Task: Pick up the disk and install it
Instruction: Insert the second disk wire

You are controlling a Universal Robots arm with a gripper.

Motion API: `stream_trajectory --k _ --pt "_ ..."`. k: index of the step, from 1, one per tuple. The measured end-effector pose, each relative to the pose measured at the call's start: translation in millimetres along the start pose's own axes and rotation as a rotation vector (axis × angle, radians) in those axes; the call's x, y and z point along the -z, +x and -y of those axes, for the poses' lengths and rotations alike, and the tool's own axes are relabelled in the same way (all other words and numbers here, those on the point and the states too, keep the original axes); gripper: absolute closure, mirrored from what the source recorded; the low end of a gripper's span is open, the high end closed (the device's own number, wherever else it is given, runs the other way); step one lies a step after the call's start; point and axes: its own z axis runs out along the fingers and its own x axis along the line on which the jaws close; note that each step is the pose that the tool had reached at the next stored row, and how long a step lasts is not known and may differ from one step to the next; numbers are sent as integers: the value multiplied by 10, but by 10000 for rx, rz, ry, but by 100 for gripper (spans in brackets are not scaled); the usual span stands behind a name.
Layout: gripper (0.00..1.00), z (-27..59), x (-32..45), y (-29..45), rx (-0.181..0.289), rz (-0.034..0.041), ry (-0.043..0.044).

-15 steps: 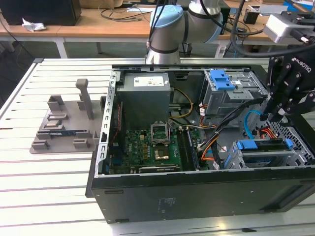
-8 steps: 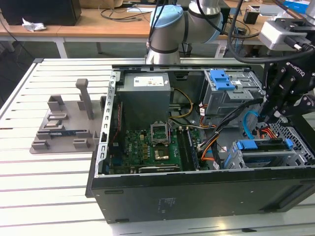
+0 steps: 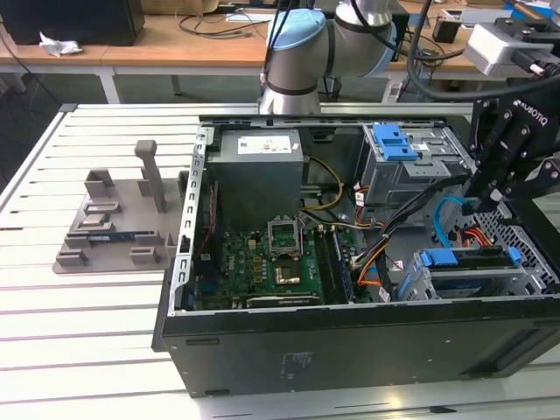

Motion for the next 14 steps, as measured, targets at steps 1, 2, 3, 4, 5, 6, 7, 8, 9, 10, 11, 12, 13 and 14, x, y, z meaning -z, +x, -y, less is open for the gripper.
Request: stream_trajectory --k 1,2,3,4,5,6,7,8,9,10,11,12,13,14 --pt "70 -3 -4 -7 10 23 1" --pt "70 -5 -15 -16 25 48 3" --pt "70 -7 -34 -17 47 62 4" --pt "70 -7 -57 -17 79 63 4" --pt "70 -6 -88 -17 121 62 2" --pt "70 -5 -116 -17 163 62 -2" --pt "70 -4 -135 -17 225 58 -4" --pt "70 -4 -135 -17 231 55 -4" --pt "70 -4 -135 -17 232 56 -4" --pt "70 -4 -136 -17 233 56 -5" --pt "71 -4 -136 -17 234 56 -5" --pt "71 -4 -136 -17 234 56 -5" --pt "78 -4 -136 -17 235 56 -5" --pt "84 -4 -136 -17 235 56 -5"
